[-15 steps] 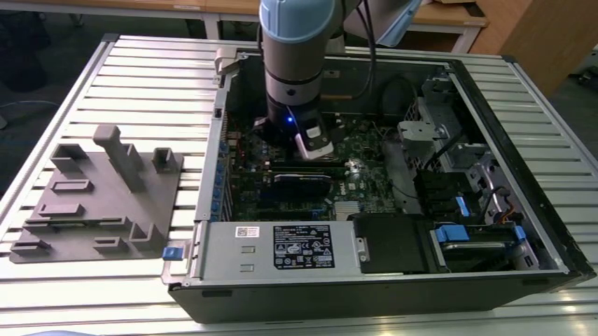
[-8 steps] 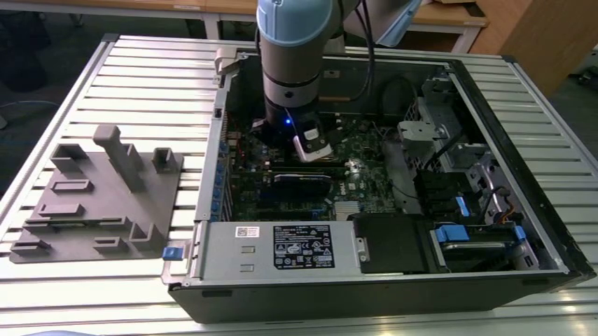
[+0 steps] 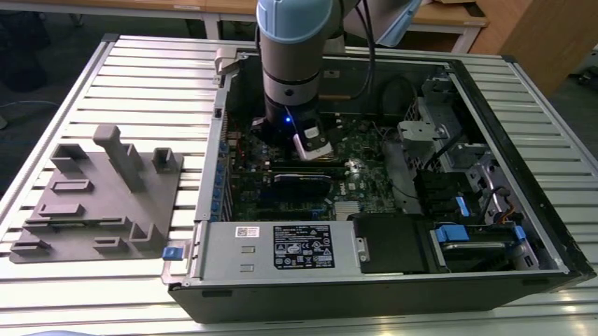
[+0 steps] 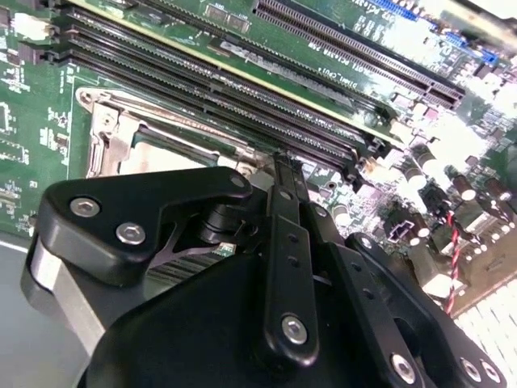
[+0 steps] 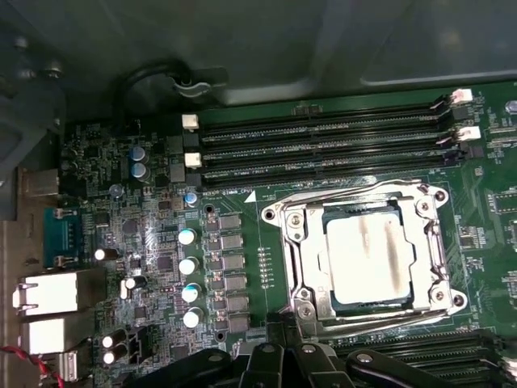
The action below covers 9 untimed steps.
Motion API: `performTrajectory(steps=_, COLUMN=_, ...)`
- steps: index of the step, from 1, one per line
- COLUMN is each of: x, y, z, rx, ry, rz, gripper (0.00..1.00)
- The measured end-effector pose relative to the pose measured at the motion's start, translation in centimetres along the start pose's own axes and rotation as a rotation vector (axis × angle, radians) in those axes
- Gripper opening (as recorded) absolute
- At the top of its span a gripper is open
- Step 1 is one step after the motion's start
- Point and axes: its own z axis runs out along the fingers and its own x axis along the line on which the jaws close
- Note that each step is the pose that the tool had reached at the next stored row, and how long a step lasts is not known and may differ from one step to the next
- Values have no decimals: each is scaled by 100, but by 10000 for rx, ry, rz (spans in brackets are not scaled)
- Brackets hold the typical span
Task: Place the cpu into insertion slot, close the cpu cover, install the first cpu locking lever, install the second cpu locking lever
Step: 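Install the second cpu locking lever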
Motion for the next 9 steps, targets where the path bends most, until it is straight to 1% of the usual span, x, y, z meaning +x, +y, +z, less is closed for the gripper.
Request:
performTrajectory(steps=7, x=-3, y=22, z=-154, rx=4, ry=0, rz=2, gripper=11)
performTrajectory(steps=9, x=-4, y=25, z=-173, rx=3, ry=-1, rz=2, gripper=11)
